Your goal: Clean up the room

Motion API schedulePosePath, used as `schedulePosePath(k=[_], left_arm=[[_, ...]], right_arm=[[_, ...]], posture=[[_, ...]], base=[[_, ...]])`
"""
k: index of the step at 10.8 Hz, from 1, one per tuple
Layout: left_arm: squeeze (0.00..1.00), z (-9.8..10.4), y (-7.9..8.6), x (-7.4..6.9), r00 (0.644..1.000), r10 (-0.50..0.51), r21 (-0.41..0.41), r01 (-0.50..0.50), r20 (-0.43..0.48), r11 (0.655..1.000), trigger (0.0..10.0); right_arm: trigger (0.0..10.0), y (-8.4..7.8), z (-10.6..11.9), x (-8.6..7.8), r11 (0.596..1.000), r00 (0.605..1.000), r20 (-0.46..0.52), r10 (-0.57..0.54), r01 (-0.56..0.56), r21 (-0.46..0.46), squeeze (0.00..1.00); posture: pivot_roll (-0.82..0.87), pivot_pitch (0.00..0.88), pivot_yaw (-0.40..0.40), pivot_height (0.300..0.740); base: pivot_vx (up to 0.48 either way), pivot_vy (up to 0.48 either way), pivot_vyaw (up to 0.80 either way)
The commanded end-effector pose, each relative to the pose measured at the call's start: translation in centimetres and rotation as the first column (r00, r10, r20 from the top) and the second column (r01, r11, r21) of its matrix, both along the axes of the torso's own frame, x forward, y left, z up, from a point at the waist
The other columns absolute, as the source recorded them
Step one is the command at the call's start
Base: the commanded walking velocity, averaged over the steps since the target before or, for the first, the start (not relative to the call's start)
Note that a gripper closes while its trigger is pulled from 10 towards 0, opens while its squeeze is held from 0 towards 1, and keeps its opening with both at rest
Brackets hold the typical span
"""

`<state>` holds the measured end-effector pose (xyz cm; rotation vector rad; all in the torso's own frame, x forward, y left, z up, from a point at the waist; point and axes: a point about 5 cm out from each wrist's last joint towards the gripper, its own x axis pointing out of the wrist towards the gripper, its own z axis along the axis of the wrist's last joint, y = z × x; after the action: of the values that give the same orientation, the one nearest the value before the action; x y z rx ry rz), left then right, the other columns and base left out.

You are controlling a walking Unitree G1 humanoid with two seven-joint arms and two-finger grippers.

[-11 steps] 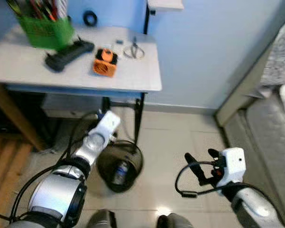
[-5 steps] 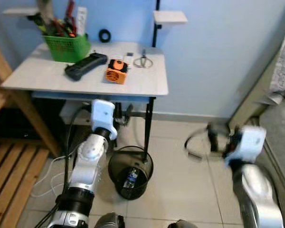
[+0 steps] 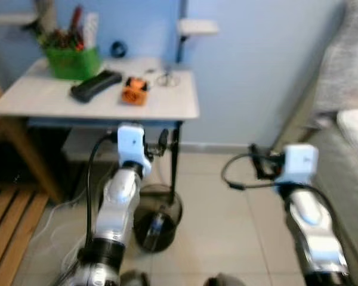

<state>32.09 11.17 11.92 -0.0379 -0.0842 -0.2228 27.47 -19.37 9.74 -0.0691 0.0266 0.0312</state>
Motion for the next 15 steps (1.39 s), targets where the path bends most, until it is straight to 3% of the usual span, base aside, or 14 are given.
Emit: schedulePosePath(k=[1,5,9,14,15], left_arm=[[0.0,0.0,-0.5,0.0,1.0,-0.027,0.024,0.027,0.003,0.999,10.0],[0.0,-2.9,0.6,0.1,0.991,-0.006,0.051,0.013,-0.136,0.999,10.0],[0.0,-2.7,0.7,-0.3,0.993,-0.047,0.055,0.053,-0.112,0.997,10.0],[0.0,-2.5,-0.4,-0.1,0.987,-0.129,0.06,0.134,-0.092,0.989,10.0],[0.0,-2.8,0.5,0.1,0.989,-0.098,0.079,0.107,-0.11,0.991,10.0]], right_arm=[[10.0,0.2,-0.1,0.3,1.0,1.0,0.003,0.004,-0.004,-0.004,0.05],[10.0,0.7,-1.8,-0.3,1.0,0.999,-0.039,-0.006,0.006,0.008,0.05],[10.0,0.8,-2.4,-0.6,0.999,0.998,-0.037,-0.05,0.051,0.018,0.05],[10.0,0.2,-1.8,0.3,0.995,0.995,-0.003,-0.096,0.096,0.007,0.06],[10.0,0.2,-1.9,0.2,0.994,0.994,0.001,-0.109,0.109,0.014,0.06]], posture=[[-0.03,0.0,-0.016,0.7],[-0.03,0.0,-0.007,0.7],[-0.02,0.0,-0.001,0.7],[-0.02,0.0,-0.003,0.7],[-0.02,0.0,0.005,0.7]], base=[[0.326,-0.349,-0.76],[0.084,-0.084,-0.76],[0.0,0.0,-0.78],[0.0,0.0,-0.78],[0.0,0.0,-0.78]])
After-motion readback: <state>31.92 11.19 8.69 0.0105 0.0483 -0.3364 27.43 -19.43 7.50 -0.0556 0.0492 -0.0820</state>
